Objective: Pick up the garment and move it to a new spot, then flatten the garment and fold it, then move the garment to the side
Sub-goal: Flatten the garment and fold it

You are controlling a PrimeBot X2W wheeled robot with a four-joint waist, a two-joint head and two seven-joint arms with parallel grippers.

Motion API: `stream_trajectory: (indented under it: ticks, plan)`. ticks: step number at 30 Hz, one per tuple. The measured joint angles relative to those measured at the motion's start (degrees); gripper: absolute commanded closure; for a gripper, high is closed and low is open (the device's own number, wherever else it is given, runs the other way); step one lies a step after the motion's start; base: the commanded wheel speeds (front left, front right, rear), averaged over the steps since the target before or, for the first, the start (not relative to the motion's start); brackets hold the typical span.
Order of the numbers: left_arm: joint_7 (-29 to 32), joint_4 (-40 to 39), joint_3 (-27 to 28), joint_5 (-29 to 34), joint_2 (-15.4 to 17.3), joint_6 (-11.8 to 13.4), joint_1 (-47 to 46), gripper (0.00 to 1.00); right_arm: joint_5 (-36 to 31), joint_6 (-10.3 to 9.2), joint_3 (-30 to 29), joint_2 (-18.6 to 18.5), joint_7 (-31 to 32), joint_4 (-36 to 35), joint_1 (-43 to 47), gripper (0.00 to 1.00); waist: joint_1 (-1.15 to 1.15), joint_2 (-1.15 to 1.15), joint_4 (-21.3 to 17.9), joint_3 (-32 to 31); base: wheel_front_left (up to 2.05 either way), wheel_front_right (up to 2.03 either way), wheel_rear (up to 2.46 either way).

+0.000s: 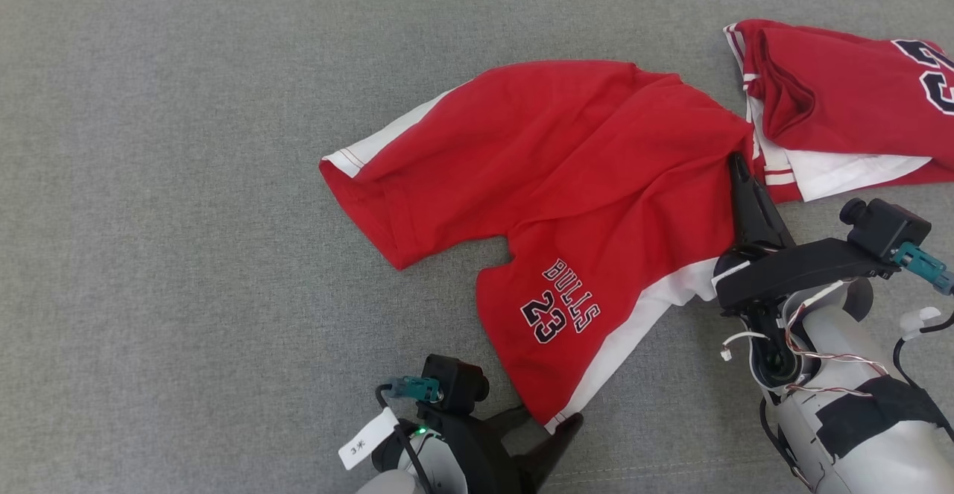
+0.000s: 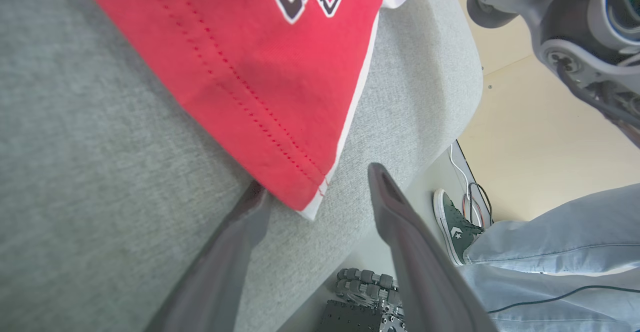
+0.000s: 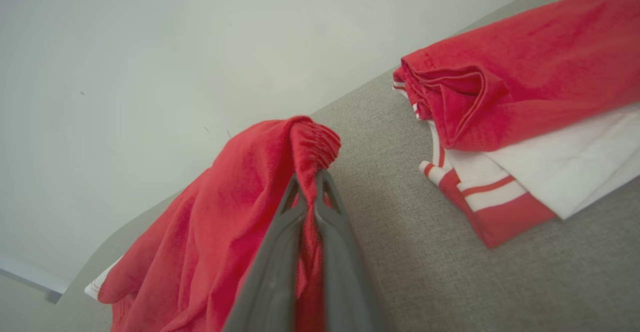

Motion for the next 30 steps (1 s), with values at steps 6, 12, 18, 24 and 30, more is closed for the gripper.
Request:
stream_trajectory:
  ticks: [6,12,18,24,30]
  plan:
    - [0.57,-0.24,-1.56,-2.91,0.08,0.04,-1.04,1.00,-0.02,0.00,-0.22,-0.40,-0.04,0.98,0.08,1.00,0.00,-0.01,0.47,-0.60,0.00,0.00,0.00]
    - [0.83,-7.35,-2.34,-6.99,4.00,0.04,-1.01,1.00,0.04,0.00,-0.09,-0.76,-0.08,2.03,0.64,1.00,0.00,-0.01,1.34,-2.35,0.00,0.00,0.00]
    - [0.07,-17.92,-0.22,-10.82,13.19,0.04,-0.82,1.00,0.04,0.00,0.14,-2.33,-0.09,2.02,4.08,1.00,-0.01,-0.01,2.55,-4.67,0.00,0.00,0.00]
    - [-0.89,-25.76,1.27,-14.47,19.01,0.04,2.01,1.00,0.11,0.00,0.47,-2.42,-0.10,-0.35,7.55,1.00,0.00,-0.01,3.30,-6.75,0.00,0.00,0.00]
    - [0.43,-27.89,-0.53,-18.12,23.03,0.05,8.83,1.00,-1.18,0.00,5.24,-4.60,1.14,0.14,14.39,1.00,-0.01,-0.01,3.45,-8.61,0.00,0.00,0.00]
